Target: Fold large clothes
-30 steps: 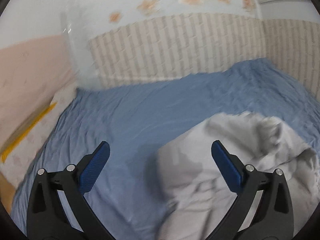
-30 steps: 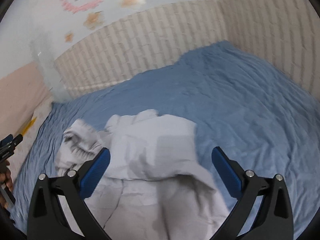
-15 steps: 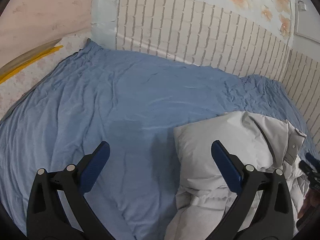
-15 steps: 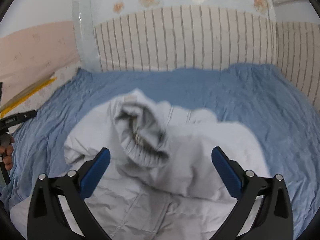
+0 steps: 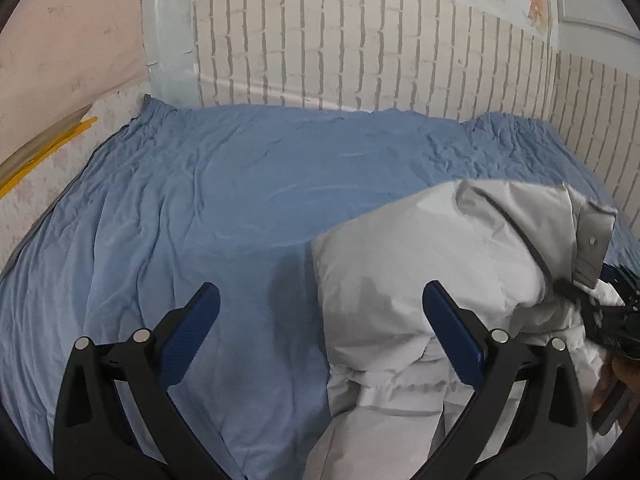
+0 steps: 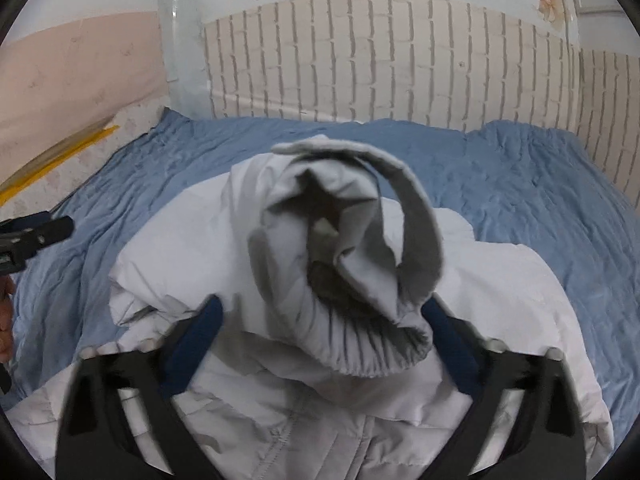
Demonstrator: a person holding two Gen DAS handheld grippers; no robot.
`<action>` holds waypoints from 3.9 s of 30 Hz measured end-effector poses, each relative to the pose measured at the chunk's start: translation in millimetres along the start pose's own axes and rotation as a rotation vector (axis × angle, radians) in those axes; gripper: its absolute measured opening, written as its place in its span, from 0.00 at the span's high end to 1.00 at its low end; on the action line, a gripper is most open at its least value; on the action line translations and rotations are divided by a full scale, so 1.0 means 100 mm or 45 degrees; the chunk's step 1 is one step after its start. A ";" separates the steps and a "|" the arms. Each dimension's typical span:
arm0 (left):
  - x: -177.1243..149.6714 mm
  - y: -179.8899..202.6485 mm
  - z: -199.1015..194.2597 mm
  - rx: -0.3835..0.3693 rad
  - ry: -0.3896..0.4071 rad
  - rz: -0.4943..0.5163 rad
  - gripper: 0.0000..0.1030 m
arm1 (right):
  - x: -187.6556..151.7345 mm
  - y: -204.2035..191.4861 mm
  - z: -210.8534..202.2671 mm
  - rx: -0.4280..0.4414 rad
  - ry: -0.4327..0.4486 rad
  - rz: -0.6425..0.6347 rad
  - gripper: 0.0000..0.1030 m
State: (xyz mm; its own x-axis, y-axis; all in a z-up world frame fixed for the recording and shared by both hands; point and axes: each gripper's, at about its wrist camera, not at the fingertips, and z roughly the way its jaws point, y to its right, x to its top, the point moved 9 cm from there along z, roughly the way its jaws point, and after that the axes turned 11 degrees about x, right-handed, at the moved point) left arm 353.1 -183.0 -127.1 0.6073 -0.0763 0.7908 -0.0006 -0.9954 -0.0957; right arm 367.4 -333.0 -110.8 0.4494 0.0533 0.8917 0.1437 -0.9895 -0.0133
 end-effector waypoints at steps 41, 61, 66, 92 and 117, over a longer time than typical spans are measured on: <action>0.21 0.96 0.47 -0.027 0.086 0.225 0.03 | -0.44 1.53 -0.23 -0.471 -0.145 0.465 0.02; -0.52 -0.19 -0.37 0.003 -0.133 0.149 0.03 | -0.39 0.69 -1.46 -0.255 -0.145 0.425 0.02; -1.20 -0.46 -0.89 -0.073 -0.266 0.177 0.03 | -0.97 0.63 -2.16 -0.446 -0.220 0.250 0.02; -2.30 -0.17 -1.08 -0.248 -0.629 0.271 0.03 | -3.26 0.23 -2.81 -0.070 -0.300 0.790 0.02; -0.90 -0.67 -2.10 -0.487 -0.185 -0.090 0.87 | -0.57 -0.51 -4.03 0.109 0.226 0.209 0.98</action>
State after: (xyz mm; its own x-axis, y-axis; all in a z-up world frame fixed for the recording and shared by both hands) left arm 132.2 -121.9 -65.0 0.7223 -0.0251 0.6912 -0.2333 -0.9496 0.2093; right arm -20.7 -339.2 21.5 0.3120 -0.1393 0.9398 0.1592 -0.9676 -0.1962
